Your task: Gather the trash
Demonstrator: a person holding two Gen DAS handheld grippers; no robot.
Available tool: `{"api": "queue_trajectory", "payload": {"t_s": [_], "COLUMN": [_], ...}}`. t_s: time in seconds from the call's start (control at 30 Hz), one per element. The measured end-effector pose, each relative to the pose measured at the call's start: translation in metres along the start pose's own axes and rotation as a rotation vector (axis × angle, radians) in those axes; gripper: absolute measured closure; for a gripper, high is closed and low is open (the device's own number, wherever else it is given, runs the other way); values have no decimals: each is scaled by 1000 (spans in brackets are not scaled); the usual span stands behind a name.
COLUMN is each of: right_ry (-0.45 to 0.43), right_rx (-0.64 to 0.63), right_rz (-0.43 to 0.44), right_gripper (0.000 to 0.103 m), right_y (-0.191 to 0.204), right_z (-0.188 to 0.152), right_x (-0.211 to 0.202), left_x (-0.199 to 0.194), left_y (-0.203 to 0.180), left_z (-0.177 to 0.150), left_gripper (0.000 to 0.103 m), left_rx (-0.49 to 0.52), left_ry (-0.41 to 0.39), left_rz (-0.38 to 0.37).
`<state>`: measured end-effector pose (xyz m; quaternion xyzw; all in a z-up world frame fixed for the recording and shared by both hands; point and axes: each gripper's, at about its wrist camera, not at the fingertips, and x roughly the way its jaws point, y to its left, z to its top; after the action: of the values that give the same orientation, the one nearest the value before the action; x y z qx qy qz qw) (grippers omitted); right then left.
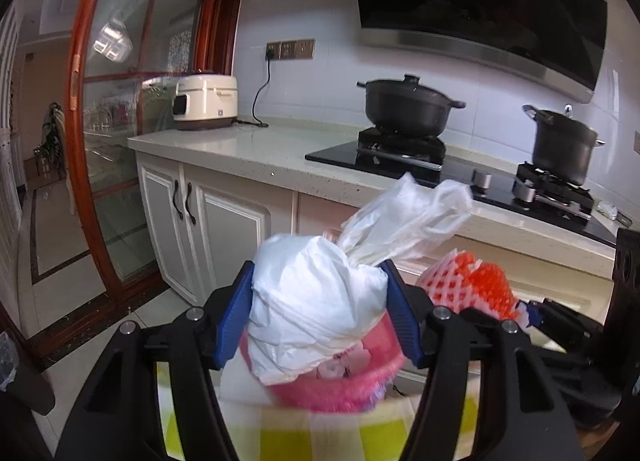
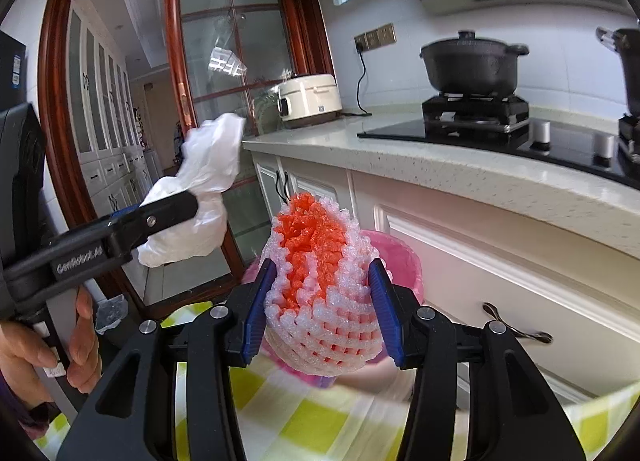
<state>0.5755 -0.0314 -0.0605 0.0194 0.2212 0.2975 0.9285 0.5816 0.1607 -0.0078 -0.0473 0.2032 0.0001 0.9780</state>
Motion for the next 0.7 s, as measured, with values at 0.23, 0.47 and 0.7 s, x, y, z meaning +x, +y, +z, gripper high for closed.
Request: {"api": "queue_trajectory", "payload": {"t_s": [0.23,0.47,0.7], "right_ry": [25,86,70], "right_rx": [10,46,42], "right_rz": [17,27,21], "right_gripper": [56,42,25], "right_y": [-22,-44,-47], "right_z": [-6,-19,-19], "right_x": [68,116,99], "left_x": [86,136,87], "left_y": [19,40,43], "left_z": [2,-9,-13], "left_gripper": [41,41,38], "left_rx": [-24,-65,-44], "left_ry": [44,68,13], "left_rz": [-20,33,79]}}
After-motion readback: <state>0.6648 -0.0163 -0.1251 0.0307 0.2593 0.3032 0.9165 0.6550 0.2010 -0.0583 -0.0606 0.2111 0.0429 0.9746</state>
